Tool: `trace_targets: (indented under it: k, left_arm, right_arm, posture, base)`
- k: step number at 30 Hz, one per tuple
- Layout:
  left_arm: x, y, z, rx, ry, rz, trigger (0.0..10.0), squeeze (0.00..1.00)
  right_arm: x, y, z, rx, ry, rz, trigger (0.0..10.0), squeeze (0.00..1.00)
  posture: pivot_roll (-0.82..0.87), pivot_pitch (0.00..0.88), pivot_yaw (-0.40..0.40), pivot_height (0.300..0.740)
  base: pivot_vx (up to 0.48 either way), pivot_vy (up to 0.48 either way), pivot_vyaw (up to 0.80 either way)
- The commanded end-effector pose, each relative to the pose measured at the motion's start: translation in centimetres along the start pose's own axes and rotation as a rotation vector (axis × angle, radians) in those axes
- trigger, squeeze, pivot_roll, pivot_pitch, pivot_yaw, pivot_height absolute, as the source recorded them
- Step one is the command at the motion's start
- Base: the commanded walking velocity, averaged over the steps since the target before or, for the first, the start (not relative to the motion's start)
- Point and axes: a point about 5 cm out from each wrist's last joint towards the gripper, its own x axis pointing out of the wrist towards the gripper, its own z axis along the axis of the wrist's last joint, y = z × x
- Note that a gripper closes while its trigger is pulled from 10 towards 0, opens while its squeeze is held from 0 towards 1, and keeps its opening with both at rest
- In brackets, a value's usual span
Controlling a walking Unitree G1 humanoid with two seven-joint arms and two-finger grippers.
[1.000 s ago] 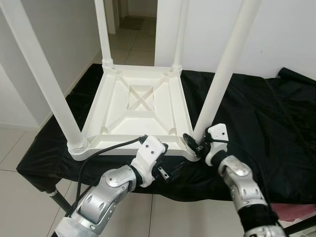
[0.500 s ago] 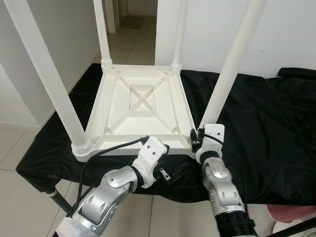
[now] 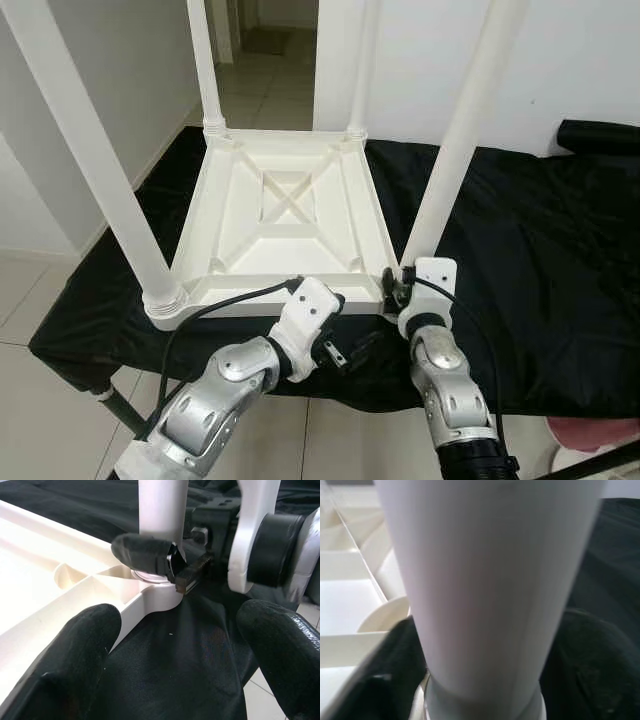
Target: Building children table
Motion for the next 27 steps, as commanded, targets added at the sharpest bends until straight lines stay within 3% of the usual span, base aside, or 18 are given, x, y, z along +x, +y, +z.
trace_targets:
  k: [1,2,3,8,14,19,22,27]
  left_arm:
    - [0.0,-0.6,-0.1,-0.002,0.005,-0.054,10.0,0.0]
    - [0.0,-0.6,-0.1,-0.002,0.005,-0.054,10.0,0.0]
    - [0.0,-0.6,-0.1,0.0,0.006,-0.053,10.0,0.0]
    - [0.1,-0.5,-0.1,0.003,0.006,-0.051,10.0,0.0]
    - [0.2,-0.3,0.0,0.01,0.005,-0.055,10.0,0.0]
    - [0.3,-0.3,0.0,0.017,0.006,-0.062,10.0,0.0]
    - [0.4,-0.2,0.1,0.021,0.003,-0.064,10.0,0.0]
    - [0.5,-0.2,0.2,0.023,0.001,-0.063,10.0,0.0]
  right_arm:
    - [-0.1,-0.3,0.4,0.017,-0.026,0.034,10.0,1.0]
    - [-0.1,-0.4,0.5,0.018,-0.028,0.055,10.0,1.0]
    - [-0.1,-0.9,0.3,0.01,-0.026,0.107,10.0,0.0]
    - [0.1,-1.9,0.1,-0.04,-0.039,0.231,10.0,0.0]
    - [1.6,-3.6,0.5,-0.152,-0.043,0.451,10.0,0.0]
    - [2.4,-3.7,1.1,-0.143,-0.042,0.536,10.0,0.0]
    - [3.4,-3.3,1.5,-0.182,-0.025,0.646,10.0,0.0]
    - [3.8,-3.0,1.3,-0.212,-0.005,0.72,10.0,0.0]
  posture:
    - [-0.02,0.0,-0.01,0.74]
    - [-0.02,0.0,-0.01,0.74]
    - [-0.02,0.0,-0.011,0.74]
    - [-0.02,0.0,-0.013,0.74]
    - [-0.03,0.0,-0.005,0.74]
    - [-0.03,0.0,-0.003,0.74]
    - [-0.03,0.0,-0.003,0.74]
    - [-0.02,0.0,-0.007,0.74]
  base:
    - [0.0,0.0,0.0]
    - [0.0,0.0,0.0]
    - [0.0,0.0,0.0]
    - [0.0,0.0,0.0]
    - [0.0,0.0,0.0]
    - [0.0,0.0,0.0]
    - [0.0,0.0,0.0]
    - [0.0,0.0,0.0]
